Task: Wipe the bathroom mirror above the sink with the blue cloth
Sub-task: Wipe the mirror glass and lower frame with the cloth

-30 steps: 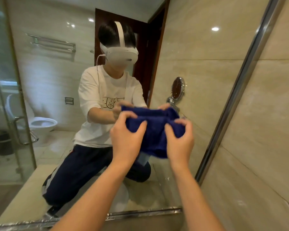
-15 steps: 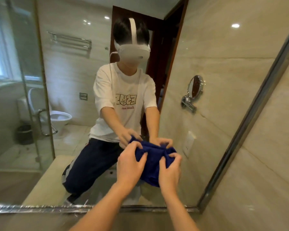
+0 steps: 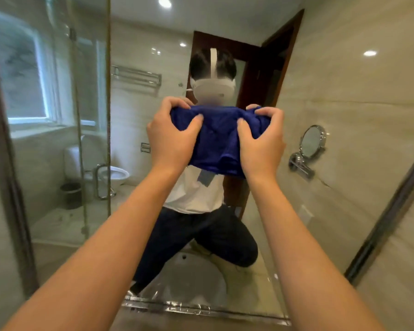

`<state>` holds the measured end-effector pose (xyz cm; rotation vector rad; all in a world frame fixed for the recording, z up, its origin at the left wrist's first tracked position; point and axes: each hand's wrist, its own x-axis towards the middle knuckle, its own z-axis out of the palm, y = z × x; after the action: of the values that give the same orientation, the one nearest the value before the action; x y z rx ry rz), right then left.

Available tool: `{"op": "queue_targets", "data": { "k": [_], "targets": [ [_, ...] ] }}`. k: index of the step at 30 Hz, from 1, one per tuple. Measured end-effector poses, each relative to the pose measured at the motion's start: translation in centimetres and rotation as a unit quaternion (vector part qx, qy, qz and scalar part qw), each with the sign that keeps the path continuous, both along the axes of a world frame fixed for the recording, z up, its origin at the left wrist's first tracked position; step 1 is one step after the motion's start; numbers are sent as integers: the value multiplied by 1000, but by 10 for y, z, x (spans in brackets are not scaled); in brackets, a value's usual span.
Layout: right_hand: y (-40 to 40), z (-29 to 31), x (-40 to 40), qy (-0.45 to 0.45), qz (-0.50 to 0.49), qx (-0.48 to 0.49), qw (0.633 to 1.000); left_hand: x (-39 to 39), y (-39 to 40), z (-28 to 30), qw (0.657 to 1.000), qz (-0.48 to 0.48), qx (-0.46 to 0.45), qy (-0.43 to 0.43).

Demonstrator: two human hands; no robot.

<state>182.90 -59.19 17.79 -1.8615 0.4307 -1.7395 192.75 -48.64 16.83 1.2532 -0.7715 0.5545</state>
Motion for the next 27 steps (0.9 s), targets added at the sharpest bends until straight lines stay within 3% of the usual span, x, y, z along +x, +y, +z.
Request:
{"op": "queue_targets", "data": {
  "k": [5, 9, 11, 14, 18, 21, 24, 27],
  "targets": [
    [25, -73, 44, 76, -110, -28, 991, 35, 22, -64, 996, 57, 72, 20],
    [64, -162, 60, 168, -88, 6, 982, 56, 55, -151, 985, 62, 146, 64],
    [77, -174, 64, 193, -76, 54, 977, 60, 69, -164, 980, 47, 171, 89],
    [88, -135, 70, 166, -55, 67, 982, 66, 82, -127, 987, 29, 132, 89],
    [99, -21, 87, 52, -48, -22, 997, 90, 93, -25, 999, 19, 33, 29],
    [104, 50, 109, 27, -53, -64, 996, 114, 103, 44, 999, 24, -10, -19],
    [108, 59, 137, 37, -85, -86, 992, 136, 109, 63, 998, 53, 7, -41],
    [117, 13, 157, 42, -137, -110, 984, 146, 117, 25, 996, 64, 31, -48]
  ]
}}
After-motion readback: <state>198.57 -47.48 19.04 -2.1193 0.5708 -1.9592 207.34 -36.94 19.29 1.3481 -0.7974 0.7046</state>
